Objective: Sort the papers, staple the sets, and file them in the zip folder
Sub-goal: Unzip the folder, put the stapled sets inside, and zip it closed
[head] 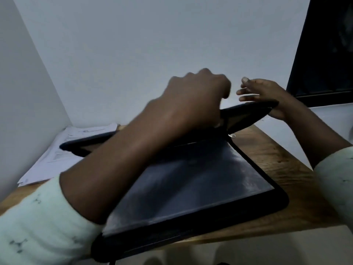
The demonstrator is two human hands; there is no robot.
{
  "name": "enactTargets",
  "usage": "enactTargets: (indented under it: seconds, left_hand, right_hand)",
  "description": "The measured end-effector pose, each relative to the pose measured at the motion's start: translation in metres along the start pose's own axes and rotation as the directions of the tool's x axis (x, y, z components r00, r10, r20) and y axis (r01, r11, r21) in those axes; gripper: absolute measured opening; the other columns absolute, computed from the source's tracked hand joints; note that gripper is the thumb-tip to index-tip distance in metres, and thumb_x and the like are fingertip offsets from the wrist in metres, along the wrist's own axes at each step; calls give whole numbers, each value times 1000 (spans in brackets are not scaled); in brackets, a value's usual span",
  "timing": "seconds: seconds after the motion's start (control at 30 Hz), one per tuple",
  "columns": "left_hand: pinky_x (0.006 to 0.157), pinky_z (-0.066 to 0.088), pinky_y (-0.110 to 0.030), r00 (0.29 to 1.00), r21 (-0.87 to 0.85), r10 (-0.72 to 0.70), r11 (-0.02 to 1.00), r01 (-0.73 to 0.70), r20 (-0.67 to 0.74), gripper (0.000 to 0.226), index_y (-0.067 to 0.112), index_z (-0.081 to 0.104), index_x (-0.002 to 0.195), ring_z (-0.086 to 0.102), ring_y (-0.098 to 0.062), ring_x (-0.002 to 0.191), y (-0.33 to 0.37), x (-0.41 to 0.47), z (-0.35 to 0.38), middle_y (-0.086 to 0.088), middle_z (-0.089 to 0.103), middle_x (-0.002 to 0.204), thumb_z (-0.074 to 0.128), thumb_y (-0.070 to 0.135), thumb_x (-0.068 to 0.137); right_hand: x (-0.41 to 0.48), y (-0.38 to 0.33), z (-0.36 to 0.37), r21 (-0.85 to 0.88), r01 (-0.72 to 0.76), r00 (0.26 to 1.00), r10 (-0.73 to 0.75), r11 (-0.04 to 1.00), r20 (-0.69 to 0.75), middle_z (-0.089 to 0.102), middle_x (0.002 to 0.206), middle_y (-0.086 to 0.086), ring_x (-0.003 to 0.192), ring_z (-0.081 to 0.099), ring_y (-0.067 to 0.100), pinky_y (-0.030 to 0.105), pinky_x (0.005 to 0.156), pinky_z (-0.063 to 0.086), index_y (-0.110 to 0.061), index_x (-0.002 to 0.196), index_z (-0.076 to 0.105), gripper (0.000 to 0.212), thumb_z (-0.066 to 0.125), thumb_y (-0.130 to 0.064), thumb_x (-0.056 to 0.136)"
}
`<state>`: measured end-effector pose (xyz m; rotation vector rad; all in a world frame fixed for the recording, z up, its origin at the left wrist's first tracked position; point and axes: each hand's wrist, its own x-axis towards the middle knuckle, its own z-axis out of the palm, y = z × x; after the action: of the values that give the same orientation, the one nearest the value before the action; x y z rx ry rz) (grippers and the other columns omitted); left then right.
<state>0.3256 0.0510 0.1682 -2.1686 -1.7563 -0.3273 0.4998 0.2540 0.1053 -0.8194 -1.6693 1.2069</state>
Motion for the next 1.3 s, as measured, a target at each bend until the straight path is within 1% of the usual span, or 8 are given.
enactTargets:
  seconds: [0.2,0.37,0.5,0.67,0.9,1.03,1.13,1.3]
  left_hand:
    - [76,36,-36,929,-125,-267,962,242,-255,55,33,66,100,58,-26,105,-65,-4,-2,1,66,105,69,76,66]
    - [88,35,-40,780,-4,-295,936,351,-552,56,22,65,98,61,-31,99,-105,-12,18,-3,69,92,53,75,82]
    - [115,3,-69,753,147,-226,908,393,-618,66,26,53,132,35,-32,141,-141,-22,44,-3,56,135,41,75,89]
    - [114,-2,-66,705,79,-265,907,414,-658,85,29,20,156,1,-43,151,-161,-33,67,-13,7,165,52,68,88]
    - [118,30,-46,768,-372,-520,842,390,-373,101,25,17,156,17,-27,150,-192,-66,135,-11,8,165,80,36,78]
    - [115,30,-32,662,-673,-732,573,468,-163,102,17,19,154,31,-25,141,-199,-75,159,-13,31,154,85,22,75]
    - [107,45,-44,582,-798,-807,284,532,101,100,22,27,149,59,-29,118,-209,-79,170,-10,60,129,86,28,69]
    - [90,57,-46,548,-837,-824,194,512,143,62,11,56,131,69,-30,97,-214,-84,183,-12,69,115,79,3,75]
  right_hand:
    - [0,3,16,34,4,987,-10,999,162,58,92,0,85,54,15,37,87,45,-26,103,67,22,50,-41,98]
    - [-5,22,25,228,-156,977,116,961,179,68,100,-3,96,65,16,32,92,50,-18,117,65,76,34,-80,83]
    - [-9,41,42,-51,-72,982,80,996,169,70,117,-8,111,64,13,34,100,46,-21,130,60,69,56,-66,78]
    - [9,48,48,-143,-13,1000,11,990,-11,70,118,3,108,67,22,38,93,53,-14,125,63,57,62,-55,85]
    - [27,61,55,-179,-56,980,20,982,-196,67,118,3,105,65,22,40,95,53,-16,121,63,40,62,-44,93]
    - [28,70,58,-34,-143,979,137,989,-152,63,123,3,95,62,13,27,77,50,-19,134,52,33,54,-21,100]
    - [29,73,60,-26,-187,970,180,982,-163,62,118,3,86,61,11,27,67,48,-20,133,51,34,55,-25,100]
    - [30,85,59,-284,-338,941,325,897,-94,67,110,9,94,65,27,37,85,54,-6,116,59,41,71,-34,88]
